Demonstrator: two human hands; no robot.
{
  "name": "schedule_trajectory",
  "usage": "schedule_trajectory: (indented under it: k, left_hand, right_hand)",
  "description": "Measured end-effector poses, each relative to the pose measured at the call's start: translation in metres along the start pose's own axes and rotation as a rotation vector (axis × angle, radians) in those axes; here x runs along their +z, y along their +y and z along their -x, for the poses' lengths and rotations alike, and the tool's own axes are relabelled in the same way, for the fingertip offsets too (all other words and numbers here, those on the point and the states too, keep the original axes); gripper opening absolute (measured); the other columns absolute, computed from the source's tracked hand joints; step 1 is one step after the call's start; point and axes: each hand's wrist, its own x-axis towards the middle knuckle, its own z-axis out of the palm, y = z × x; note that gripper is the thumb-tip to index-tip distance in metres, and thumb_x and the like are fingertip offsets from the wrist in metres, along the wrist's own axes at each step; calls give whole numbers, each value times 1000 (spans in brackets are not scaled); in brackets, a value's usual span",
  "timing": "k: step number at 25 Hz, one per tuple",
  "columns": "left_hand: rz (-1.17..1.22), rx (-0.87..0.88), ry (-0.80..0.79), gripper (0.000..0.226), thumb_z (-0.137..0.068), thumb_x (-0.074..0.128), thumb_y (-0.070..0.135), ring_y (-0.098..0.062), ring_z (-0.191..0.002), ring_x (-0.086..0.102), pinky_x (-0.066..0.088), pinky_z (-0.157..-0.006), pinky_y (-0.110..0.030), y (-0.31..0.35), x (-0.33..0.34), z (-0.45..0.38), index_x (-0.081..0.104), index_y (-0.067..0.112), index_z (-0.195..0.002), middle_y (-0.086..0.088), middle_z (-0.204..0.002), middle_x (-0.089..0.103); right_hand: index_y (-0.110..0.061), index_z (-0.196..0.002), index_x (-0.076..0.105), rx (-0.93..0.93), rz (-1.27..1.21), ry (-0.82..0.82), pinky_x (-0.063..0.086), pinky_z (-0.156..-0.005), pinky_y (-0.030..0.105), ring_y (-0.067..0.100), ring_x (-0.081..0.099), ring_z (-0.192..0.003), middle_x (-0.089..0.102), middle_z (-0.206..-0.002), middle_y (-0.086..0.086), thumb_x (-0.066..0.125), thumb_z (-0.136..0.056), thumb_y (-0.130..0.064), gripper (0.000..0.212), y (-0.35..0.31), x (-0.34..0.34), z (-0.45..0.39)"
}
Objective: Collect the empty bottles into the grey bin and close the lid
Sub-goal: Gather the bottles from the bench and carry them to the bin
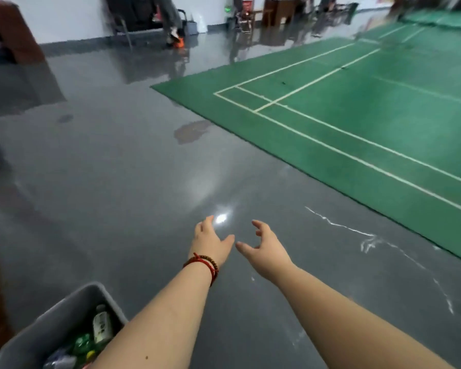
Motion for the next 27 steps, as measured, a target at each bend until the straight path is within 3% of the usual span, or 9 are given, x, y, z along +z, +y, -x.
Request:
schedule_trajectory:
  k: [6, 11, 15, 19, 22, 27]
  left_hand:
    - [-112, 364, -370, 72, -84, 62, 35, -26, -129, 41, 34, -104, -34, 199, 251, 74, 26, 16, -144, -9, -148, 27]
    - [-230, 578, -664, 74, -86, 57, 41, -26, -134, 35, 33, -106, -37, 311, 429, 180, 20, 18, -146, -8, -153, 17]
    - [-257, 693, -757, 74, -85, 55, 43, -26, -133, 36, 35, -105, -37, 365, 514, 210, 19, 21, -146, -4, -154, 15]
    - [-390, 734, -799, 73, -86, 53, 41, -26, -136, 32, 34, -106, -37, 395, 585, 163, 17, 21, -146, -3, -155, 11]
    - [-570, 739, -792, 73, -87, 50, 42, -27, -135, 33, 37, -105, -38, 426, 631, 117, 15, 20, -147, -5, -156, 8]
    - [-590, 887, -802, 70, -88, 52, 39, -30, -133, 36, 36, -104, -39, 515, 728, 114, 19, 18, -146, -8, -155, 12]
  right_hand:
    - [-33, -144, 22, 268, -58, 492, 45, -78, 30, 22, 54, -114, 36, -146, -1, 61, -81, -49, 76, 184, -262, 60]
    - [-32, -144, 21, 498, 14, 708, 46, -80, 32, 22, 54, -116, 32, -149, 0, 60, -81, -48, 76, 309, -411, 141]
    - [-32, -144, 22, 612, -65, 830, 44, -78, 31, 21, 52, -118, 30, -150, -2, 61, -81, -46, 75, 368, -478, 149]
    - [-34, -145, 19, 690, -111, 826, 46, -75, 30, 18, 55, -104, 25, -150, -6, 56, -84, -44, 72, 418, -504, 117]
    - [-36, -145, 15, 757, -124, 803, 50, -76, 29, 17, 54, -107, 22, -151, -7, 54, -86, -44, 71, 439, -545, 99]
    - [-36, -144, 16, 834, -60, 973, 44, -64, 22, 9, 54, -89, 26, -146, -10, 54, -86, -44, 70, 481, -642, 98]
